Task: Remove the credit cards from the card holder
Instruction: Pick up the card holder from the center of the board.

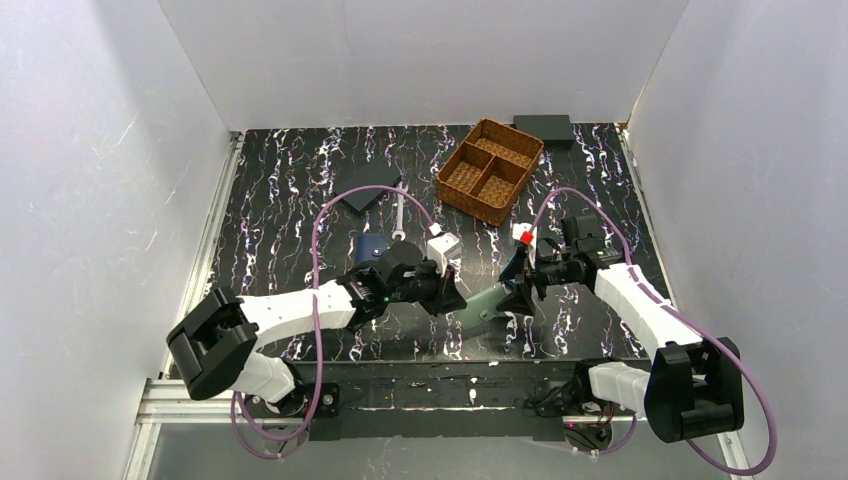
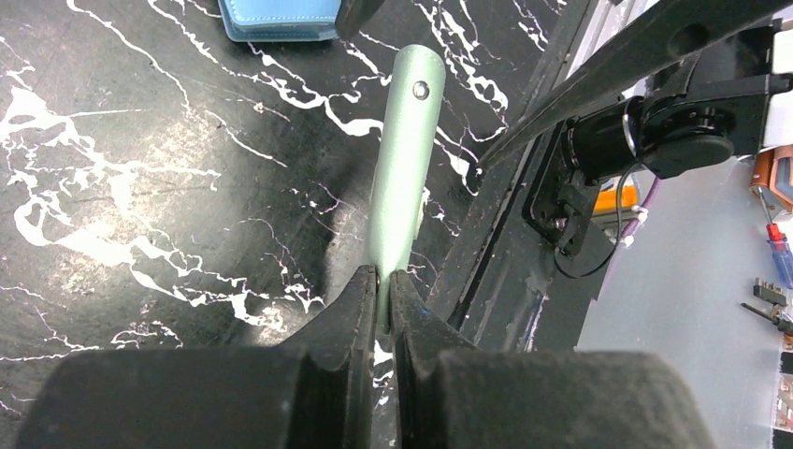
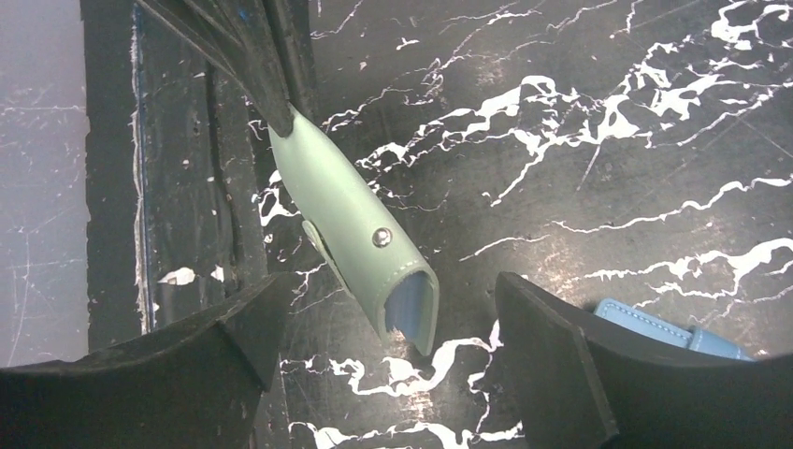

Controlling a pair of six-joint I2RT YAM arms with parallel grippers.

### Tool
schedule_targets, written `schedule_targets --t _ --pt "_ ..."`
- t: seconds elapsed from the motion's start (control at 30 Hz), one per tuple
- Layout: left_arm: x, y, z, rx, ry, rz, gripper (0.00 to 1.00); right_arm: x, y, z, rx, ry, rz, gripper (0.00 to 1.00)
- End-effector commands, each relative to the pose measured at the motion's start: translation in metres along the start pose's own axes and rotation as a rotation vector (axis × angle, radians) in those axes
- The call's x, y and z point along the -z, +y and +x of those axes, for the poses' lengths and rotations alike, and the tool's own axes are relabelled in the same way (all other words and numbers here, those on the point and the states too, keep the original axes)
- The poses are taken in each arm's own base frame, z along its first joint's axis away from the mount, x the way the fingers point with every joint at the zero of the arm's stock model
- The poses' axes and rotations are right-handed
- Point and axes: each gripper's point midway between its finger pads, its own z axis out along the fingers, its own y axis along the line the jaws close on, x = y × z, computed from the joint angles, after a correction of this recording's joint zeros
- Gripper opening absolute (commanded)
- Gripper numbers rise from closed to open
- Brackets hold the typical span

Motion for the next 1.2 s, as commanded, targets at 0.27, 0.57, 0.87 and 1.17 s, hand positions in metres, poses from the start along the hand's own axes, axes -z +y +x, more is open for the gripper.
schedule_targets --t 0.27,0.57,0.87,1.17 --pt "0.013 -0.026 -0.035 -0.038 -0.128 0.075 0.0 -0.006 0.018 -0.008 0.062 -0.023 -0.104 0.45" --pt "0.009 -0.024 -0.03 -0.001 -0.118 0.076 0.25 -0.001 0.028 -0.015 0.102 -0.035 -0.144 0.02" --pt "0.04 -0.025 -0.042 0.069 -0.122 0.203 0.98 0.007 0.035 -0.015 0.15 0.033 -0.158 0.01" --pt "0.047 -0.04 -0.046 0.031 -0.088 0.322 0.98 0.02 0.063 -0.027 0.088 0.222 -0.414 0.01"
